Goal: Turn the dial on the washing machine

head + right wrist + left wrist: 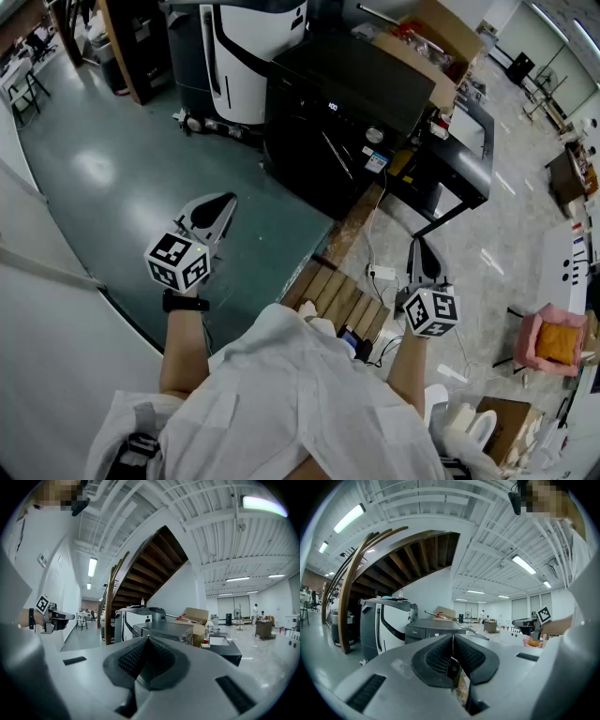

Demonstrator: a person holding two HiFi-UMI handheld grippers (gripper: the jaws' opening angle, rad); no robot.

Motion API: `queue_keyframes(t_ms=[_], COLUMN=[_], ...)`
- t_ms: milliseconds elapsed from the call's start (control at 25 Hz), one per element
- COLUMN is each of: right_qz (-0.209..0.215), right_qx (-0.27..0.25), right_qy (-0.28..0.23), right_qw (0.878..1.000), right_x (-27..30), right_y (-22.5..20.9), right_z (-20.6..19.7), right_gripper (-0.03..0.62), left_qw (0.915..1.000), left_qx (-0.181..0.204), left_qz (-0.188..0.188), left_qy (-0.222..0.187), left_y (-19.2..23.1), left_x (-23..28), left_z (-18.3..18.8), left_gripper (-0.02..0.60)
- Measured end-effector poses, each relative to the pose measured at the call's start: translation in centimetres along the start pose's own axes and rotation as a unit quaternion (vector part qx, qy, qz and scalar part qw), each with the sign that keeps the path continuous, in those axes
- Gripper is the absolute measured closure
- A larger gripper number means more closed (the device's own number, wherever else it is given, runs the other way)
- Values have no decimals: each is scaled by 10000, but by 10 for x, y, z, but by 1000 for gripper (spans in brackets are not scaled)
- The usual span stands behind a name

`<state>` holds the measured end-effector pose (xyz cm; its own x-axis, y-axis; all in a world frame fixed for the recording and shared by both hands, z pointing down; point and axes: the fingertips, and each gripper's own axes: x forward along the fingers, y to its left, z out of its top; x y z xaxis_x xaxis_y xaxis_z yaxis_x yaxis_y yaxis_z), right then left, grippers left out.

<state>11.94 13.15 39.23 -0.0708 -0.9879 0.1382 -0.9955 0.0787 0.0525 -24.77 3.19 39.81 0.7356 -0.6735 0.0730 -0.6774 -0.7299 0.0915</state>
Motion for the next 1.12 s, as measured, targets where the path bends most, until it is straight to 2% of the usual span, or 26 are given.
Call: queue_keyframes(t_ms=[440,600,760,1120], right_qz=[48,274,344,427], right_qx=[23,245,201,244], right_qy=[-5,-151,-114,69], right_qw=[10000,9992,9991,9988], right_x=[-4,-4,-2,39], right_y=[1,3,4,-6], right_z=[0,0,-3,-16], right_gripper=[594,592,592,592], left_qw=[10000,9999,9999,9998], left_qx=[7,14,25,-43], left_qz=[-26,-83,-111,-107], left_qy=[45,86,74,149], left_y=[-1,-3,-4,12], left_x=[-1,3,7,38], left_z=[-2,-4,-2,-10], left_gripper=[565,565,565,565])
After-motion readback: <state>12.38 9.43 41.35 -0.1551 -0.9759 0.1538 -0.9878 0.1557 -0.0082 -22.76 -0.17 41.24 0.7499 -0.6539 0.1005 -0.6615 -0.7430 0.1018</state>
